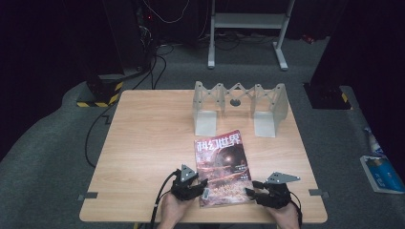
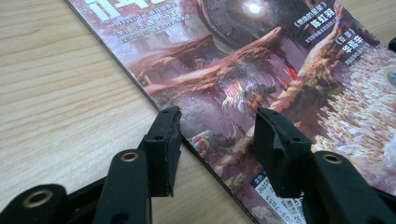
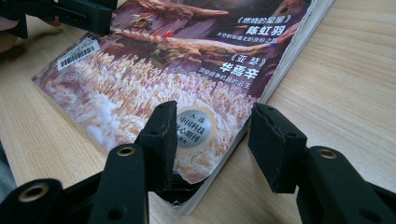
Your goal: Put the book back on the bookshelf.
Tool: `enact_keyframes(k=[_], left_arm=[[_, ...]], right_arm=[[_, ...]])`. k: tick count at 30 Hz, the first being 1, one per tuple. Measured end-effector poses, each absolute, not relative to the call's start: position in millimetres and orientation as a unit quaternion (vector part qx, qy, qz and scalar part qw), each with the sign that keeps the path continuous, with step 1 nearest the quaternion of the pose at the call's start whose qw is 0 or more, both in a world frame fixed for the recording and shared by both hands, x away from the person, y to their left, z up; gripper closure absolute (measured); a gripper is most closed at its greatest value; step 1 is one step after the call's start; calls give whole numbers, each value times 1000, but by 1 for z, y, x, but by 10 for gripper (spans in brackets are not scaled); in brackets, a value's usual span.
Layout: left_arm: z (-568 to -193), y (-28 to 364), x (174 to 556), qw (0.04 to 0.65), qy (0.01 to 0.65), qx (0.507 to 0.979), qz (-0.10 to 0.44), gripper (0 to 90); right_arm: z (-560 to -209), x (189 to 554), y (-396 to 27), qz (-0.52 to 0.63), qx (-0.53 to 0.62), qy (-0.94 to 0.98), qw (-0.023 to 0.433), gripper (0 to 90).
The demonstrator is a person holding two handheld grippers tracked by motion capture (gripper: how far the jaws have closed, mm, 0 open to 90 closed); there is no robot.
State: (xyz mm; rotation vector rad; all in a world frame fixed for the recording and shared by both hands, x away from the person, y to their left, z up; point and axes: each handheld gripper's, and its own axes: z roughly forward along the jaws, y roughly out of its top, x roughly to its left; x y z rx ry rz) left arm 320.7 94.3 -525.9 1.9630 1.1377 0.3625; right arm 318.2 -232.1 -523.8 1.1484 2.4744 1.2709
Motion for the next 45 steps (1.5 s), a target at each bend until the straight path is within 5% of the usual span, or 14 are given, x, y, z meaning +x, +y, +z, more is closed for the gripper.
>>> enact_keyframes(k=[28, 45], left_arm=[[-523, 80, 349, 412, 432, 795, 110, 487], [-531, 72, 371, 421, 457, 765, 170, 397]], right_arm=[[-523, 312, -250, 423, 387, 814, 92, 515], [-503, 355, -238, 434, 422, 783, 143, 501]])
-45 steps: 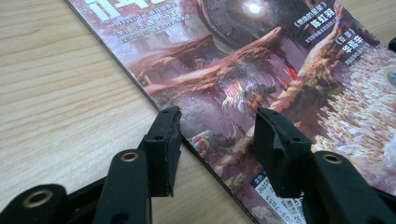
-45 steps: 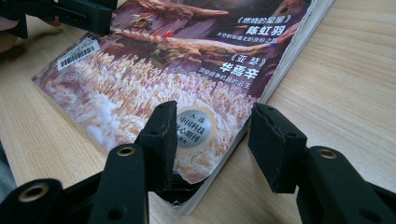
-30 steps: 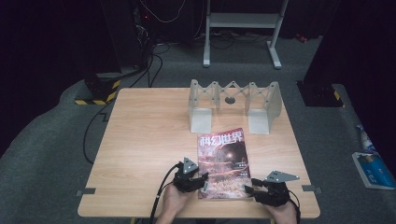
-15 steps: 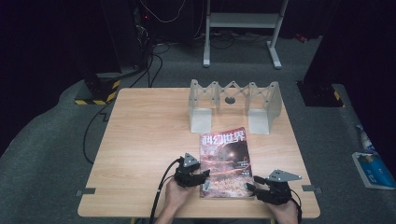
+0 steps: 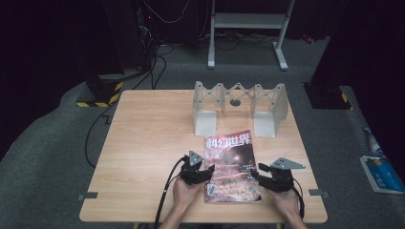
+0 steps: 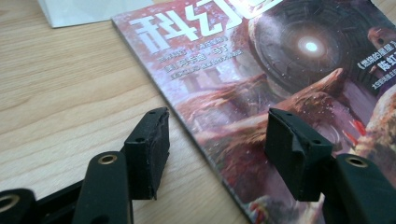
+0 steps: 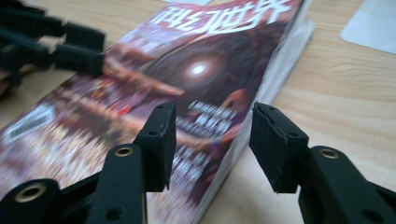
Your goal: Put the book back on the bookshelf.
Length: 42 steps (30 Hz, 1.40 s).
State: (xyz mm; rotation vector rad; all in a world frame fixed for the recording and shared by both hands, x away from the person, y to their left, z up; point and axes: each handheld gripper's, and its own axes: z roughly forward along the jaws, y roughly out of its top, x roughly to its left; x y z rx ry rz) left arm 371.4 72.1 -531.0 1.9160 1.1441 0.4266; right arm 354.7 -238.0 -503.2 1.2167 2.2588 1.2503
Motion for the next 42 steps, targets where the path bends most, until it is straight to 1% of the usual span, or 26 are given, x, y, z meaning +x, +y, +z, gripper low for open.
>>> enact_keyframes(k=[4, 7, 12, 14, 17, 20, 21, 23, 29, 32, 36, 39, 42], left_arm=[[-531, 68, 371, 420, 452, 767, 174, 392], [-532, 66, 370, 424, 448, 767, 175, 397], [-532, 66, 369, 425, 450, 766, 175, 401], [-533, 66, 369, 427, 452, 763, 174, 402], [-533, 71, 372, 444, 465, 750, 155, 413], [-534, 76, 374, 460, 480, 736, 131, 416], [-534, 76, 374, 461, 482, 734, 128, 418], [-534, 76, 374, 462, 482, 734, 128, 417], [-534, 78, 374, 468, 483, 730, 119, 414], [-534, 77, 374, 466, 479, 733, 122, 412], [-534, 75, 373, 463, 474, 738, 131, 401], [-534, 71, 371, 453, 465, 746, 148, 399], [-534, 69, 370, 447, 461, 751, 155, 397]], right_arm=[[-500, 375, -236, 424, 441, 776, 153, 483], [-497, 387, -234, 425, 452, 772, 141, 474], [-498, 412, -229, 415, 454, 777, 138, 458], [-499, 425, -228, 412, 465, 772, 135, 466], [-499, 442, -227, 407, 478, 766, 138, 486], [-497, 459, -227, 405, 489, 761, 130, 484], [-497, 463, -226, 410, 488, 759, 132, 482], [-500, 469, -223, 408, 491, 760, 119, 470], [-508, 473, -209, 402, 480, 772, 111, 454], [-511, 472, -206, 397, 482, 773, 110, 447], [-514, 473, -209, 403, 491, 765, 106, 402], [-512, 470, -209, 395, 494, 766, 115, 374], [-512, 470, -208, 382, 494, 772, 120, 324]])
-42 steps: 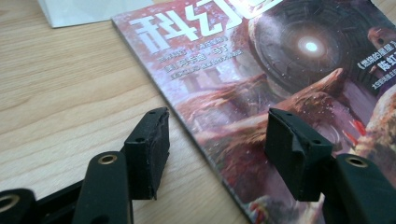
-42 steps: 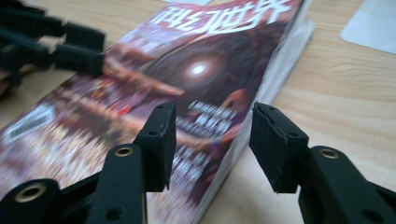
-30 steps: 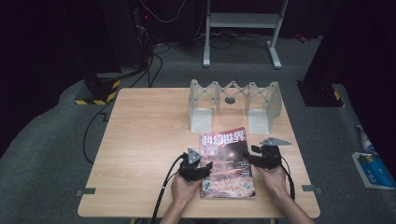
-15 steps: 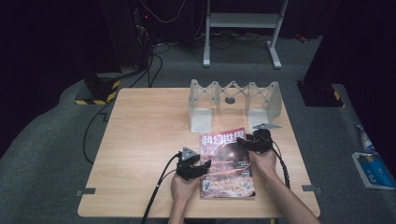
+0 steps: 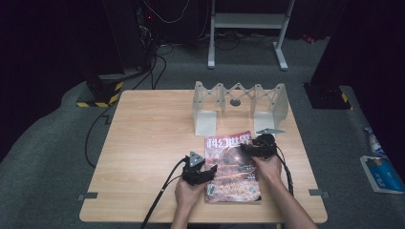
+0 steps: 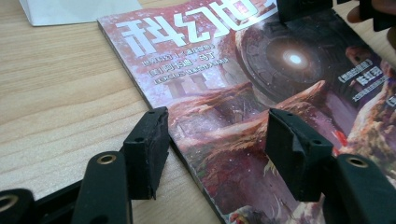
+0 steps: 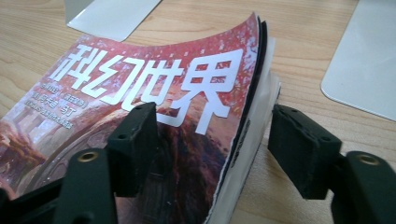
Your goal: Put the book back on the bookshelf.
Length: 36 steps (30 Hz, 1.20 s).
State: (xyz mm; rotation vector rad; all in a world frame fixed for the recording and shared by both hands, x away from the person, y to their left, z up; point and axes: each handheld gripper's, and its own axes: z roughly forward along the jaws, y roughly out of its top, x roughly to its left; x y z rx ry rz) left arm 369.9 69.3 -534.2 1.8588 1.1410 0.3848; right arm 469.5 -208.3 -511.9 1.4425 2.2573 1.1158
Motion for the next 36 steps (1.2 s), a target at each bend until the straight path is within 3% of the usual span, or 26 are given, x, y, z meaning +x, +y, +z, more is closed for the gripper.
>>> enact_keyframes(k=[6, 15, 21, 26, 36], left_arm=[[-534, 69, 370, 444, 459, 753, 160, 398], [-534, 65, 368, 434, 453, 758, 178, 402], [-535, 64, 369, 435, 456, 756, 178, 413], [-534, 65, 369, 434, 453, 758, 181, 414], [-535, 64, 368, 434, 451, 758, 185, 414]], right_arm=[[-515, 473, -214, 379, 503, 770, 96, 265], [-515, 465, -208, 368, 480, 790, 97, 280], [-513, 465, -213, 376, 493, 781, 80, 357], [-506, 462, -215, 387, 478, 784, 87, 494], [-505, 458, -216, 387, 462, 797, 46, 561]])
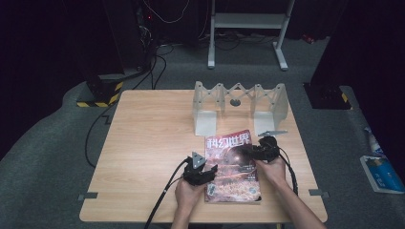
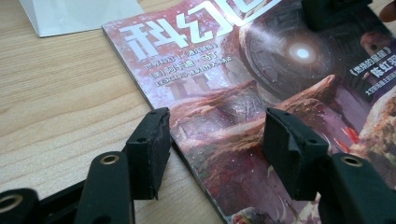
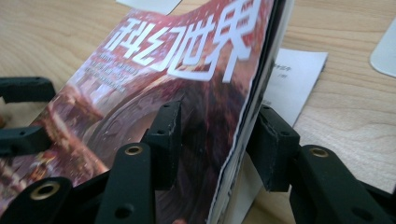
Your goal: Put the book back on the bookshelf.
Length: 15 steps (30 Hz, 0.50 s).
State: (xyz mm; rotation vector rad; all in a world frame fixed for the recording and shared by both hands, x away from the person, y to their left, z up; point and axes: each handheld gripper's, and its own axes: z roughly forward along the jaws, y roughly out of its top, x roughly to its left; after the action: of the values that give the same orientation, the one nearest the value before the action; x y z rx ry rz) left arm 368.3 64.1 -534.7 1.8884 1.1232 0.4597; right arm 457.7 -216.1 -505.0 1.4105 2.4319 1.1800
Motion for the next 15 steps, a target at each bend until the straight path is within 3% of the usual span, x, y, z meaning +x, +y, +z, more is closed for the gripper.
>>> enact_keyframes(k=[10, 15], left_arm=[[-535, 64, 368, 433, 452, 757, 185, 416], [-535, 64, 368, 434, 453, 757, 185, 415]], right_arm=[[-499, 446, -211, 386, 428, 815, 56, 656], [-501, 446, -207, 379, 424, 822, 37, 631]])
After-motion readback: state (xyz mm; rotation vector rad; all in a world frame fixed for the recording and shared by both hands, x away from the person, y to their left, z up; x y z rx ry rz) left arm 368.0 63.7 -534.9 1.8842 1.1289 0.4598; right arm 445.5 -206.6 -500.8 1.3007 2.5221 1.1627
